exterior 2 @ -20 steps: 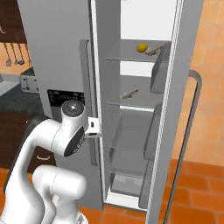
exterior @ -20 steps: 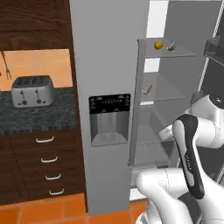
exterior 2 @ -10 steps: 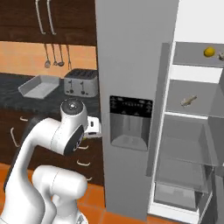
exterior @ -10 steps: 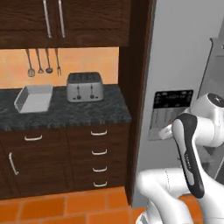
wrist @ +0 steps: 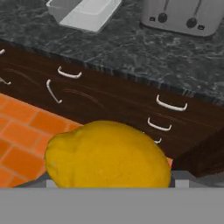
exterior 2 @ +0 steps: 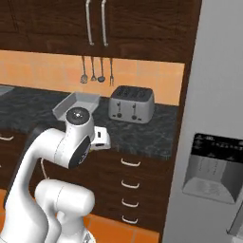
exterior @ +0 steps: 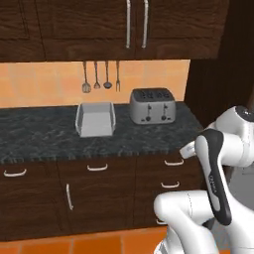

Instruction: Place one lemon and one fish in each tupperware on the nearby counter, to pack two identical lunches.

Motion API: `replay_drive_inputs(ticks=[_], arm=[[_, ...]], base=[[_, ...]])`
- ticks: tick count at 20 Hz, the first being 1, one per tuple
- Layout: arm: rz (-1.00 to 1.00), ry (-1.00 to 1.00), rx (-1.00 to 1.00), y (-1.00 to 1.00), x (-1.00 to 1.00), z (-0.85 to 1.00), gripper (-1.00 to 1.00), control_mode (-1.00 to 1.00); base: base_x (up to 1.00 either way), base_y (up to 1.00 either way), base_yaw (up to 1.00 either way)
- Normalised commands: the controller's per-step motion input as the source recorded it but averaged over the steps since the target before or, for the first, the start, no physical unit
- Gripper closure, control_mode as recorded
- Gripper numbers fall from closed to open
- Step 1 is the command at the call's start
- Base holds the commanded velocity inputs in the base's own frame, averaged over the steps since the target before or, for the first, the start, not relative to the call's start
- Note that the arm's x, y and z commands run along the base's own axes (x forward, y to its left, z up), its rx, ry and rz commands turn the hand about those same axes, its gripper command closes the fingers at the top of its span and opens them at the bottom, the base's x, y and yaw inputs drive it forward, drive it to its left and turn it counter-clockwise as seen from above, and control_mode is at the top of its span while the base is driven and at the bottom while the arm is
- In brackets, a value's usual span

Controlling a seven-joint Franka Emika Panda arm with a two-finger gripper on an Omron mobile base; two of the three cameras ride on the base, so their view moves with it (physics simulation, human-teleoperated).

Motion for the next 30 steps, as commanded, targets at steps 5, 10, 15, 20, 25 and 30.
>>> replay_drive_inputs(ticks=[5, 10, 15, 20, 25, 30], arm=[[0.0, 0.0, 0.0, 0.0, 0.0, 0.0, 1.0, 1.0], [0.0, 0.0, 0.0, 0.0, 0.0, 0.0, 1.0, 1.0], [-0.01, 0.0, -0.01, 0.0, 0.15, -0.09, 1.0, -1.0], [-0.01, 0.0, 0.0, -0.37, 0.86, -0.38, 1.0, -1.0], [-0.01, 0.05, 0.0, -0.29, 1.0, -0.4, 1.0, -1.0], [-0.01, 0.17, 0.0, 0.0, 1.0, -0.36, 1.0, -1.0]], base=[[1.0, 1.0, 0.0], [1.0, 0.99, 0.0], [0.74, 0.36, -0.03], [0.0, 0.0, 0.0], [0.0, 0.0, 0.0], [0.0, 0.0, 0.0]])
